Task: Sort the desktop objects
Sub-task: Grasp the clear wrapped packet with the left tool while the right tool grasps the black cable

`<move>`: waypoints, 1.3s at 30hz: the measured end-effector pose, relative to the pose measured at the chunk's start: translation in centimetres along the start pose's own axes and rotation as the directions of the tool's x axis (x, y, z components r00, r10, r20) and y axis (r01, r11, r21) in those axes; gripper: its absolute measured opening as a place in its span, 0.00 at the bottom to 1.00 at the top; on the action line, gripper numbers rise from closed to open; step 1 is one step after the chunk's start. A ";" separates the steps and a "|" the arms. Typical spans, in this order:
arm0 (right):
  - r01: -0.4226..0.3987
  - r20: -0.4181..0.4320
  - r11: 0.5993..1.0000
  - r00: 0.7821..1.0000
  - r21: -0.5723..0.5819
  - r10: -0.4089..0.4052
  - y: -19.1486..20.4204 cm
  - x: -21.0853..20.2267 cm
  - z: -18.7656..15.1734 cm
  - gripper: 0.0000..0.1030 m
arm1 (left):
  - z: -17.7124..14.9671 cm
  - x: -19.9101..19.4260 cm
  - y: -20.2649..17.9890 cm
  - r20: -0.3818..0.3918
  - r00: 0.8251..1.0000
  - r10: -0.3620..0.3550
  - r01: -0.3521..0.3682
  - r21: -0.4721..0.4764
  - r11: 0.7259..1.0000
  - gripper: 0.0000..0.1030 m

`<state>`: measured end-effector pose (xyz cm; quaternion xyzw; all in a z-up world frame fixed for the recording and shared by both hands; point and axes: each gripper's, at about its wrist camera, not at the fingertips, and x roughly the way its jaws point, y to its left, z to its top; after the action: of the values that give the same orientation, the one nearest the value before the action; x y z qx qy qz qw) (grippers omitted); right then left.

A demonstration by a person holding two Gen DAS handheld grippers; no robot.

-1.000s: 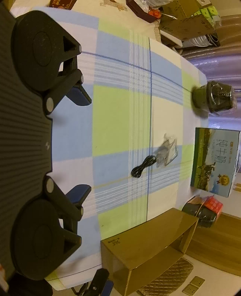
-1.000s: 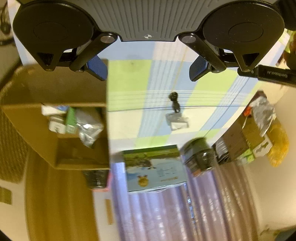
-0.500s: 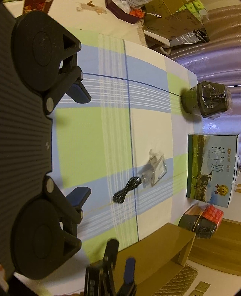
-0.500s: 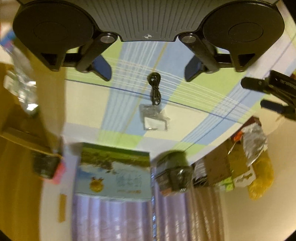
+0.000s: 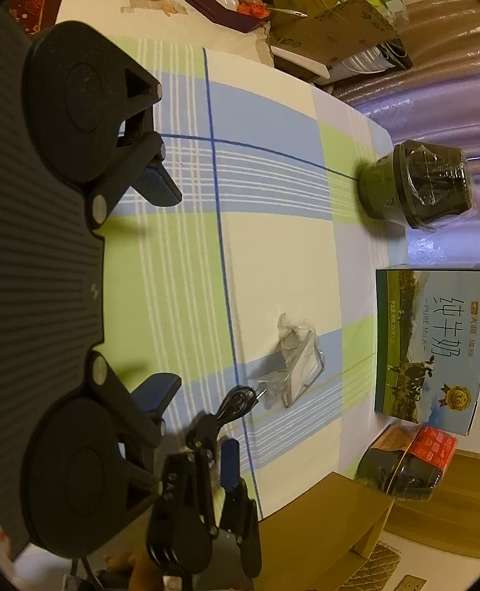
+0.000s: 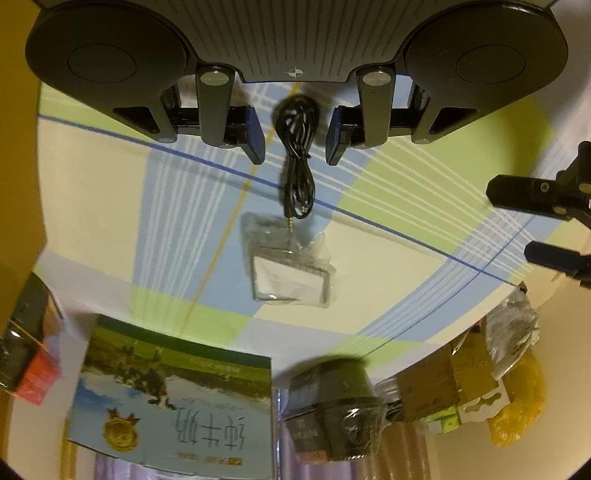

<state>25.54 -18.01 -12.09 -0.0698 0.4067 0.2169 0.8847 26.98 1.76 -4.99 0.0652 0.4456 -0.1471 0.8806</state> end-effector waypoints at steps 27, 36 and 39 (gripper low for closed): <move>0.163 0.057 0.965 0.982 0.206 -0.178 -6.5 -3.1 0.6 0.11 | 6.1 6.7 -7.0 0.058 0.991 -0.124 0.121 0.046 0.992 0.79; 0.181 0.069 0.963 0.978 0.202 -0.198 -6.9 -3.0 0.2 0.11 | 7.2 10.2 -7.9 0.072 0.995 -0.074 0.081 -0.105 0.991 0.63; 0.178 0.068 0.963 0.978 0.202 -0.195 -7.0 -2.9 0.1 0.11 | 7.5 11.0 -7.9 0.072 0.996 -0.050 0.060 -0.132 0.989 0.54</move>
<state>27.05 -25.21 -10.22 -0.0113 0.3786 0.0946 0.9207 36.37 -9.83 -9.20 -0.0117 0.4257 -0.1432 0.8934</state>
